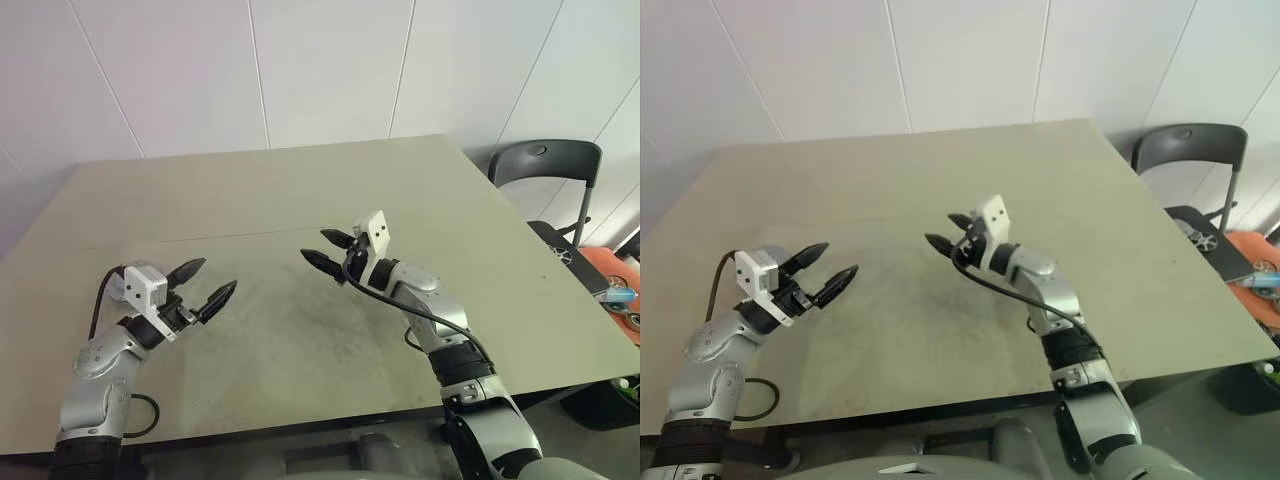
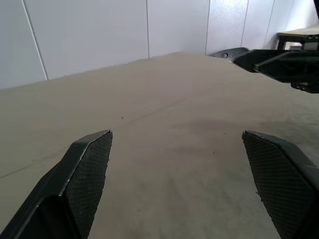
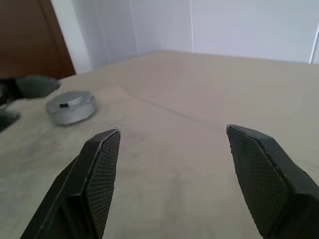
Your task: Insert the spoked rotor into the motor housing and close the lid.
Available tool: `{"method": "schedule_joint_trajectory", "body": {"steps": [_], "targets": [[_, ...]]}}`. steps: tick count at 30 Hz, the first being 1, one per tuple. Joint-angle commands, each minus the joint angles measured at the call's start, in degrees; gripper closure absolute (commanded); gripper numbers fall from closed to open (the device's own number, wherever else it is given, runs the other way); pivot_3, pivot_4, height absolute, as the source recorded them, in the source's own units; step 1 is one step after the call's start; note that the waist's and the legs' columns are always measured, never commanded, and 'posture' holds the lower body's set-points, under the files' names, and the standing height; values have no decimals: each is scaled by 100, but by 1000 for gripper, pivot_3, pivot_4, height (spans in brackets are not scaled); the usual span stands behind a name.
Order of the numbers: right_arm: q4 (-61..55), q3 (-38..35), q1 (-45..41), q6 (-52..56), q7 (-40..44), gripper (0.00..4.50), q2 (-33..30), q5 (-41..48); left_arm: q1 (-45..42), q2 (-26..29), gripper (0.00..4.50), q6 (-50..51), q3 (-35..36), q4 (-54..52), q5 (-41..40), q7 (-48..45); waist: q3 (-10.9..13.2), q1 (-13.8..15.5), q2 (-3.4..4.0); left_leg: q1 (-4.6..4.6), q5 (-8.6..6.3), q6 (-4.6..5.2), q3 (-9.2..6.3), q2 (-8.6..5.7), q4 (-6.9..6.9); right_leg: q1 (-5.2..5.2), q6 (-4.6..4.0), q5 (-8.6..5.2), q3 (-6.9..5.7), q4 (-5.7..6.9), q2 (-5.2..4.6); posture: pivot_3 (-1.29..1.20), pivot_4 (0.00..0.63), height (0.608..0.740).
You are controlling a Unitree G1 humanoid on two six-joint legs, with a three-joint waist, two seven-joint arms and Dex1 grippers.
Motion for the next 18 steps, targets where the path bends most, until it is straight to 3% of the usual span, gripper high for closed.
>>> {"method": "schedule_joint_trajectory", "body": {"steps": [1, 18], "targets": [[-196, -124, -39, -56, 116, 927, -49, 98, -18, 115, 46, -50, 184, -330, 68, 145, 0, -5, 0, 0, 0, 0, 1, 0, 0, 0, 0, 0, 0, 0, 0, 0, 0, 740], [112, -96, -112, -253, 285, 927, -64, -74, -147, 86, 46, 315, 110, -684, 21, 361, 0, 6, -1, 1, 0, 0, 1, 0, 0, 0, -2, 2, 1, 2, 0, 0, 0, 740]]}}
